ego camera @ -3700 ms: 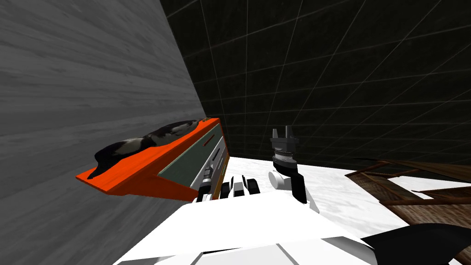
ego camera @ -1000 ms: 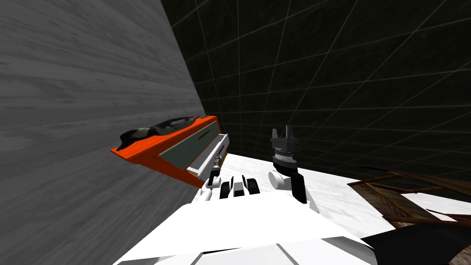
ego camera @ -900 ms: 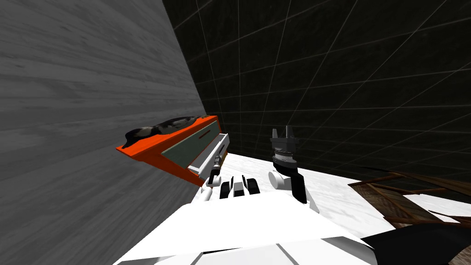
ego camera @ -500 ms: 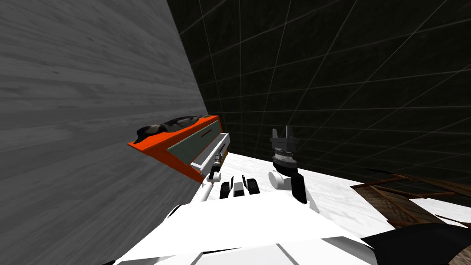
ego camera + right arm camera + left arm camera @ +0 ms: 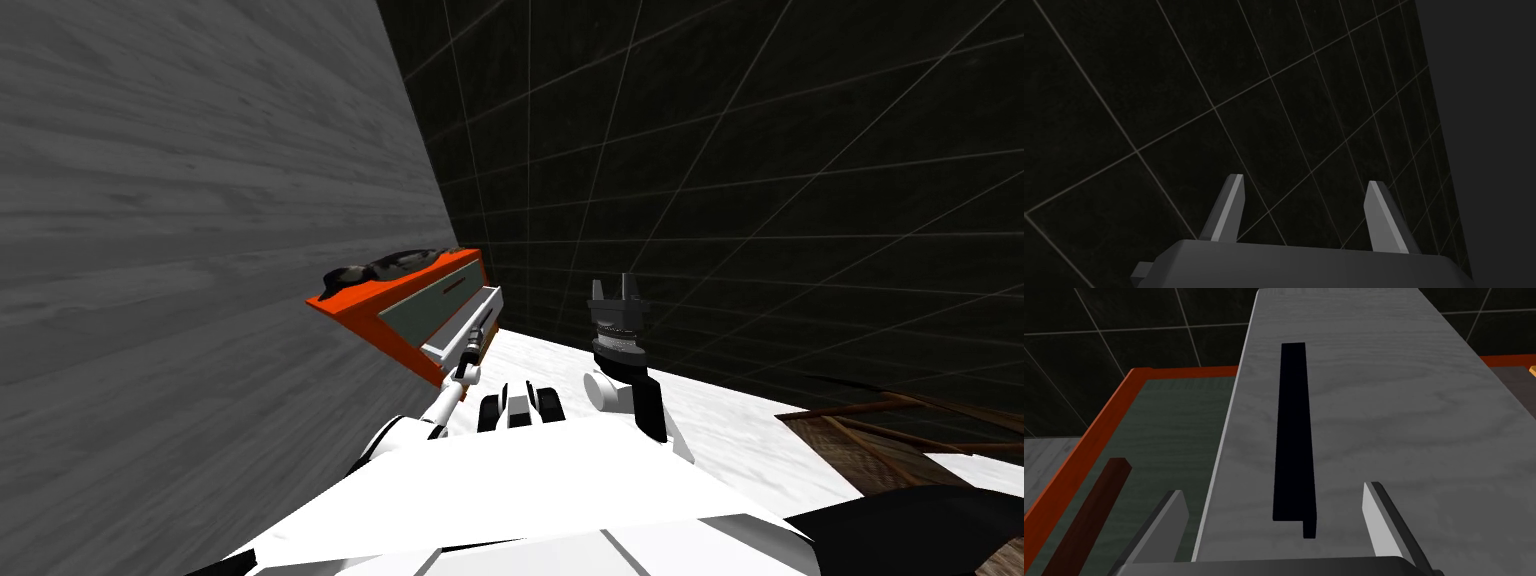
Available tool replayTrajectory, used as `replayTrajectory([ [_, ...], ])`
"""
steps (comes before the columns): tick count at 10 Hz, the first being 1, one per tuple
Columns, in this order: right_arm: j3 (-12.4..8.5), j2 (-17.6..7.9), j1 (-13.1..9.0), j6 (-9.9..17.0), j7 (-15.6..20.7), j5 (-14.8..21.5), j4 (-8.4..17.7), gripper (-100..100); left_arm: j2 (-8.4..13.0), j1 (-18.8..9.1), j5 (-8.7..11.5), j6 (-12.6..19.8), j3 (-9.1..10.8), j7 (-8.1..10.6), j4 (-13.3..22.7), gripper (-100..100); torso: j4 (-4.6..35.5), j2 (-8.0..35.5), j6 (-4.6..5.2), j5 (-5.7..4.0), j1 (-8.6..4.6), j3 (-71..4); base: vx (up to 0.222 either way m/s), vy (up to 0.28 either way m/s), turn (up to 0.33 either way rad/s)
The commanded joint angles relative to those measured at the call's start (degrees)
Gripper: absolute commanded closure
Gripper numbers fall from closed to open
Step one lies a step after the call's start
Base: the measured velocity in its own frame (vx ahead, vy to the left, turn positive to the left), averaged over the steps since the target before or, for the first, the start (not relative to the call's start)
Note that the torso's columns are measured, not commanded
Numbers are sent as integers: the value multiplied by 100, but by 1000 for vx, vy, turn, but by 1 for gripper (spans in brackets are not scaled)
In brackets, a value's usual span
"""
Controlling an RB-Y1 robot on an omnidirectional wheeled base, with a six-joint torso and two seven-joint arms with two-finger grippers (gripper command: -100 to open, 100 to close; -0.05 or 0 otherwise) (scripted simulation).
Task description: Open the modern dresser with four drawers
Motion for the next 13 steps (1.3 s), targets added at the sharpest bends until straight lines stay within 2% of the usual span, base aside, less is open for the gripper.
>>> replayTrajectory([
  [1, 0, 0, 0, 0, 0, 0, 0, 0, 112, -446, 183, 2, -136, 37, 452, -100, -5, -18, -1, 1, 4, -11, -56, -16, 133],
  [2, 0, 0, 1, 0, 0, 0, 0, 0, 112, -658, 183, 2, -136, 37, 574, -100, -6, -16, -5, 1, 4, -12, -61, -20, 82],
  [3, 0, 0, 1, 0, 0, 0, 0, 0, 112, -658, 183, 2, -136, 37, 574, -100, -4, -11, -1, 1, 2, -8, -29, -9, -1],
  [4, 0, 0, 1, 0, 0, 0, 0, 0, 211, -874, 343, 2, -254, 70, 726, -100, -5, -16, -1, 1, 3, -10, -52, -21, 117],
  [5, 0, 0, 1, 0, 0, 0, 0, 0, 211, -1054, 343, 2, -254, 70, 892, -100, -2, -7, -8, -2, 2, -7, -60, -21, 69],
  [6, 0, 0, 1, 0, 0, 0, 0, 0, 211, -1104, 343, 2, -254, 70, 989, -100, 10, 12, -12, -6, 1, 4, -28, -6, 10],
  [7, 0, 0, 1, 0, 0, 0, 0, 0, 201, -1013, 335, 46, -252, 56, 867, -100, 12, 14, -11, -5, 3, 7, 0, 0, 0],
  [8, 0, 0, 1, 0, 0, 0, 0, 0, 200, -1023, 336, 44, -254, 60, 891, 0, 10, 11, -11, -4, 3, 5, 0, 0, 0],
  [13, 0, 0, 1, 0, 0, 0, 0, 0, 192, -1013, 335, 63, -259, 61, 900, 0, 2, 0, -5, -2, 1, -2, 0, 0, 0],
])
